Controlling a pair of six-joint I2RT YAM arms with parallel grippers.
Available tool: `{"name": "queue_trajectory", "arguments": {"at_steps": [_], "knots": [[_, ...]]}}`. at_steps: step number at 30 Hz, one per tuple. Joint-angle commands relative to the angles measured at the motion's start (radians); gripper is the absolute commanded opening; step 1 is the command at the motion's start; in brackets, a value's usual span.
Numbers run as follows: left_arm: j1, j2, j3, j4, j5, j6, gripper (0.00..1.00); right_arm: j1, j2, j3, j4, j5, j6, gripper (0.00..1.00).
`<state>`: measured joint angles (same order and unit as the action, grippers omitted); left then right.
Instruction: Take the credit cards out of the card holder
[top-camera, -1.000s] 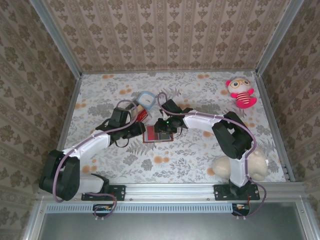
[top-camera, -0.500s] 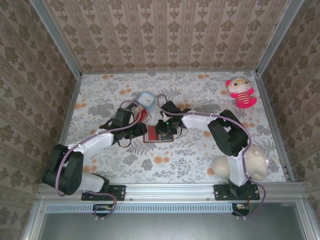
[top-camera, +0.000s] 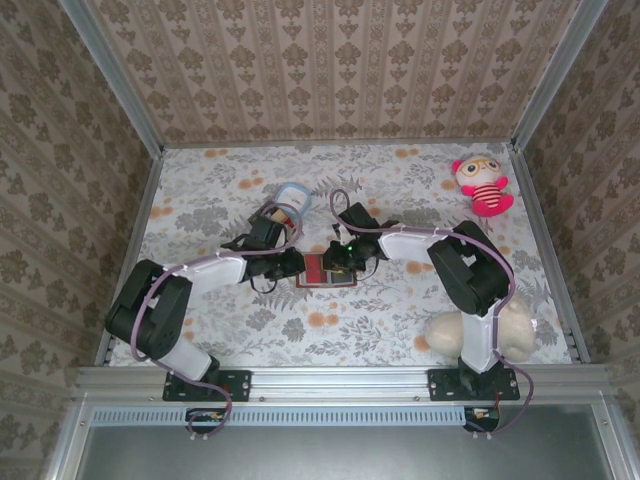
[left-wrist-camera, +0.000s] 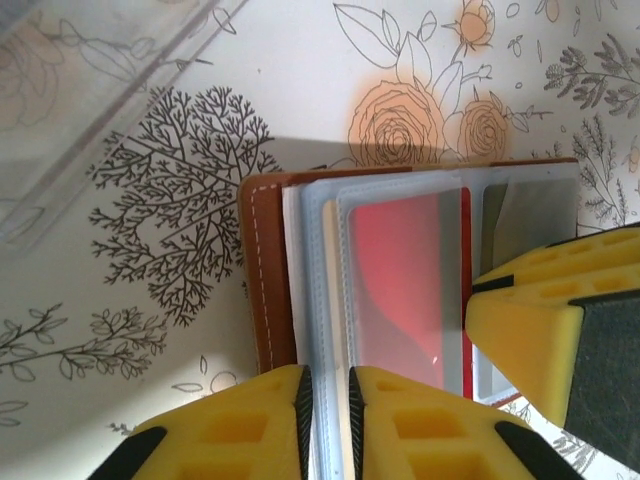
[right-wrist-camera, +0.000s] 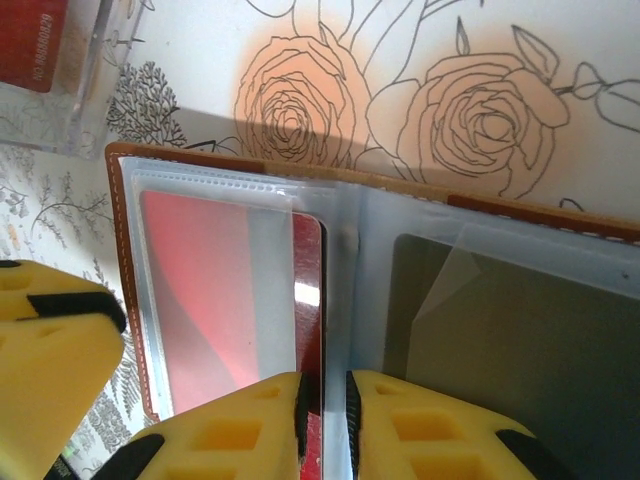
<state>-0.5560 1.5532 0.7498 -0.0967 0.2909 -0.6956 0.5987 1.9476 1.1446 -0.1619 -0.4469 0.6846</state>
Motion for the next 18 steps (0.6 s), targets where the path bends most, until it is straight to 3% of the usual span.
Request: {"name": "queue_trajectory", "arguments": {"at_steps": [1,18], "knots": [[-0.007,0.018,0.045,0.017,-0.025,0.025,0.18,-0.01,-0.01,-0.019,0.035,-0.044,0.003,0.21],[-0.012,0.092,0.07,-0.024,-0.022,0.03,0.06,-0.02,-0.001,-0.058,0.099,-0.068,0.053,0.18]]}}
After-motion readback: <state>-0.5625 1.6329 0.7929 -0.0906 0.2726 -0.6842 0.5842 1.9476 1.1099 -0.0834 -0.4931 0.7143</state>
